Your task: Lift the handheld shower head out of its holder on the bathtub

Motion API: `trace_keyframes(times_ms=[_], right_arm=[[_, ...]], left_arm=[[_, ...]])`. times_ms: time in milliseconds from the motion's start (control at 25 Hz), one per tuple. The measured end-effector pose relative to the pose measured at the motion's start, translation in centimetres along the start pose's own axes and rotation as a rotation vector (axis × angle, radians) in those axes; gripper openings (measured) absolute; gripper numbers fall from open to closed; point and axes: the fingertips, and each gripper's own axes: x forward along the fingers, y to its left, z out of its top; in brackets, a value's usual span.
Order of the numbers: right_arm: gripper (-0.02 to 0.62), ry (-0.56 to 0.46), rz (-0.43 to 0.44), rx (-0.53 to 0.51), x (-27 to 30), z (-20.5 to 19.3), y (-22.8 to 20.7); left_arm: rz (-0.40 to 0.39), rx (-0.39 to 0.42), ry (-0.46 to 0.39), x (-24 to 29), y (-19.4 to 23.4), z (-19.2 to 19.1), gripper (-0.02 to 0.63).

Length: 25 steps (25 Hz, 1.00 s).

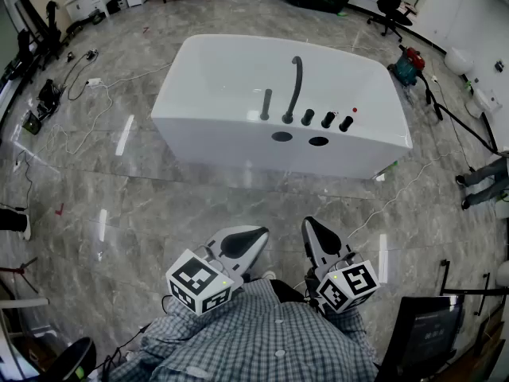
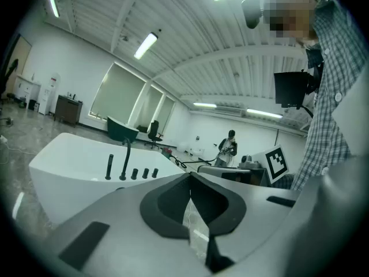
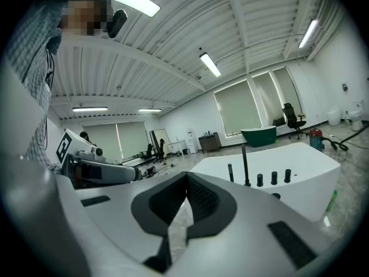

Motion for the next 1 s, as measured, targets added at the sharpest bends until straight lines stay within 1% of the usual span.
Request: trace_keyframes(times_ms=[440,680,800,1000], right_arm=[[0.015,-0.004,0.01,-0.001,0.0,0.1,0.3],[0.015,0.001,0.04,-0.108,-0.3,0.6,0.8],[0.015,-0.011,0.044,-0.106,-0.5,0.8,0.7],[0.014,-0.029,0.027,-0.077,-1.4,0.9,-0.8]], left_arm=[[0.002,-0.003,0.001,-0.1,-0.2,0.0,0.009],[0.01,0.002,0.0,-0.1,-0.4,-0.1,0.009],[0.026,0.006,-0.003,-0.4,-0.5,-0.1,0.009],[0.067,0.004,-0.009,-0.4,-0.8,-0.3,0.009]])
